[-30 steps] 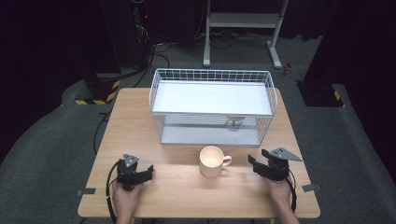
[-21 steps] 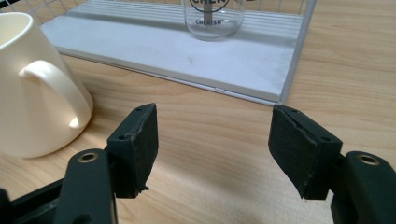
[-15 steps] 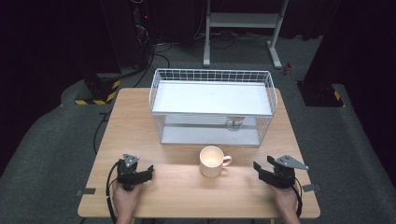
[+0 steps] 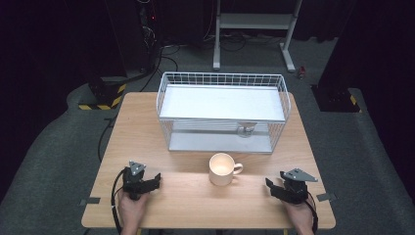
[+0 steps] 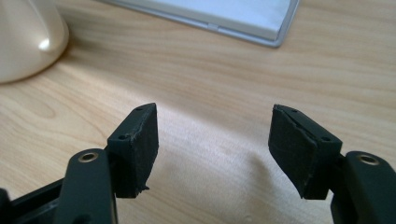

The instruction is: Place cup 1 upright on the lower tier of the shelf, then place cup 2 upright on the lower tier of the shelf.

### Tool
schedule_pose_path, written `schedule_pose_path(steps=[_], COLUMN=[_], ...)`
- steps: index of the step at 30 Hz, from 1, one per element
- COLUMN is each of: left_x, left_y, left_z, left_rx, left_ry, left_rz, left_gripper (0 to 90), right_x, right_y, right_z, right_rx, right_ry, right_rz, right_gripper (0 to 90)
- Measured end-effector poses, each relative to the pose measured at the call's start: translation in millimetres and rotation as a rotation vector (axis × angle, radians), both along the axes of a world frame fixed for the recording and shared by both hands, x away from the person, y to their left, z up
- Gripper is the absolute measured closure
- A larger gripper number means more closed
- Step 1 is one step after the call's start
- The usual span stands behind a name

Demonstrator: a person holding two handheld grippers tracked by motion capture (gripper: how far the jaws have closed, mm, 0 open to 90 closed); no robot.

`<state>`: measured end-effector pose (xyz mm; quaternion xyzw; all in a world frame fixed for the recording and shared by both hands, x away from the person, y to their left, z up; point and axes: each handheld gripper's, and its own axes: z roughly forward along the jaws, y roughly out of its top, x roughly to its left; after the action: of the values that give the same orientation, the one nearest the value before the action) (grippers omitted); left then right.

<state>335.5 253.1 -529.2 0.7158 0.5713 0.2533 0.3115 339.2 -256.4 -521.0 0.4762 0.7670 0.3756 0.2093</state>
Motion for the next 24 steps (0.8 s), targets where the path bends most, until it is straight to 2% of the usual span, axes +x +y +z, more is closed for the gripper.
schedule_pose_path(steps=[2,4,6,8,10,13,15,16,21,24], left_x=[0.2,0.1,0.1,0.2,0.2,-0.5,0.9,1.9,-2.3,-4.3], left_y=[0.5,0.7,0.9,0.5,0.2,-1.0,-0.9,0.4,-0.9,-6.2], left_z=[0.0,0.0,0.1,0.0,-0.1,1.3,4.2,7.0,13.5,15.9], left_rx=[-0.005,-0.005,-0.006,-0.004,-0.003,-0.007,-0.004,-0.022,-0.05,-0.051], left_ry=[0.001,0.001,0.001,0.003,0.001,0.02,0.05,0.067,0.04,0.045], left_rz=[-0.002,-0.003,-0.004,-0.005,-0.006,-0.001,-0.008,-0.014,-0.024,-0.056], left_gripper=[16.6,16.8,16.8,16.5,15.3,15.1,14.6,14.5,14.3,14.3], right_x=[0.6,2.0,3.6,5.8,6.3,6.5,6.9,7.3,7.6,7.6], right_y=[0.0,1.6,3.6,5.1,5.0,5.2,5.3,5.3,5.3,5.4], right_z=[-0.1,-0.8,-1.6,-2.5,-2.5,-2.5,-2.5,-2.5,-2.7,-2.7], right_rx=[0.0,-0.04,-0.075,-0.089,-0.084,-0.085,-0.085,-0.085,-0.085,-0.086], right_ry=[0.002,0.001,0.022,0.042,0.045,0.048,0.048,0.049,0.046,0.046], right_rz=[0.01,0.024,0.039,0.048,0.043,0.037,0.038,0.038,0.037,0.036], right_gripper=[32.8,32.4,30.9,28.5,27.9,27.6,27.3,27.3,27.3,27.4])
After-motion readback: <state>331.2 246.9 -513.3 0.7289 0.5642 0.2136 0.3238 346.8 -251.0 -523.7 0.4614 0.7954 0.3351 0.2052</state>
